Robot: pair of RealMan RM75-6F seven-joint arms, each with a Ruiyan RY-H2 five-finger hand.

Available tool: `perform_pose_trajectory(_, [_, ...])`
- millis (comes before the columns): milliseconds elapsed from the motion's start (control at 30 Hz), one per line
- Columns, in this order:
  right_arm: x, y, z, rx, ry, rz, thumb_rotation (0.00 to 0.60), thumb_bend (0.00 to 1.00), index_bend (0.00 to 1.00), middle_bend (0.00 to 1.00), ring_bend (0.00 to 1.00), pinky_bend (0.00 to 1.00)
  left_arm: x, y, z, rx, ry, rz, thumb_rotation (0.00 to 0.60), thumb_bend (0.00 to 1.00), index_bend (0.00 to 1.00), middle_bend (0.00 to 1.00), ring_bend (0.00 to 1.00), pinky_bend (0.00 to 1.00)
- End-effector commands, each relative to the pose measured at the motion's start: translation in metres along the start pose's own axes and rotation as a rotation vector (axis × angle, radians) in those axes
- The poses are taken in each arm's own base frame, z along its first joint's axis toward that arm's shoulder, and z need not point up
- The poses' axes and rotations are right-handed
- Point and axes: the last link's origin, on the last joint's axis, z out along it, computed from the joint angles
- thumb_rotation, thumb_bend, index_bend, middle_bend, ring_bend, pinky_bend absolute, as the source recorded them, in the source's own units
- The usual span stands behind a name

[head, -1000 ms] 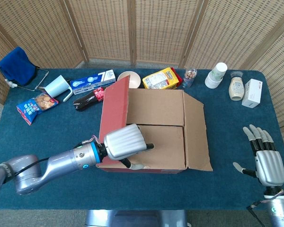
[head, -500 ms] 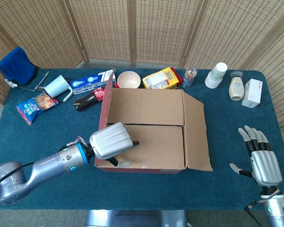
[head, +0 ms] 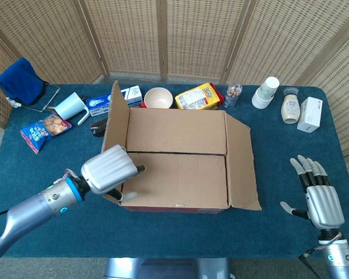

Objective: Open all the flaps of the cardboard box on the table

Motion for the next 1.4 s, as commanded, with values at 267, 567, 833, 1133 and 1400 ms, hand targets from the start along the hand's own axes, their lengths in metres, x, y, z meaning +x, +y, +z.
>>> perform_pose_trajectory(267, [-0.002,-0.002,0.000,0.009,-0.011,-0.001,0.600,0.08,0.00,0.00,0.00,0.06,-0.020,-0.015,-0.025,0.093,-0.058,-0.034,0.312,0.10,0.49,1.00,0.82,0.70])
perform_pose_trajectory(567, [-0.004,-0.004,0.000,0.014,-0.023,-0.001,0.600,0.08,0.00,0.00,0.00,0.06,-0.066,-0.039,-0.046,0.200,-0.127,-0.105,0.314,0.10,0.49,1.00,0.81,0.70])
perform_pose_trajectory(833, [-0.005,-0.004,-0.001,0.012,-0.027,-0.004,0.600,0.08,0.00,0.00,0.00,0.06,-0.102,-0.059,-0.060,0.290,-0.116,-0.144,0.311,0.10,0.48,0.93,0.72,0.63])
perform_pose_trajectory(1133, [-0.007,-0.005,-0.001,0.011,-0.034,-0.010,0.600,0.08,0.00,0.00,0.00,0.06,-0.108,-0.072,-0.066,0.339,-0.026,-0.158,0.314,0.10,0.42,0.55,0.38,0.37])
perform_pose_trajectory(1400, [-0.006,-0.004,-0.001,0.009,-0.032,-0.006,0.600,0.08,0.00,0.00,0.00,0.06,-0.128,-0.074,-0.066,0.363,-0.033,-0.210,0.308,0.10,0.40,0.45,0.32,0.33])
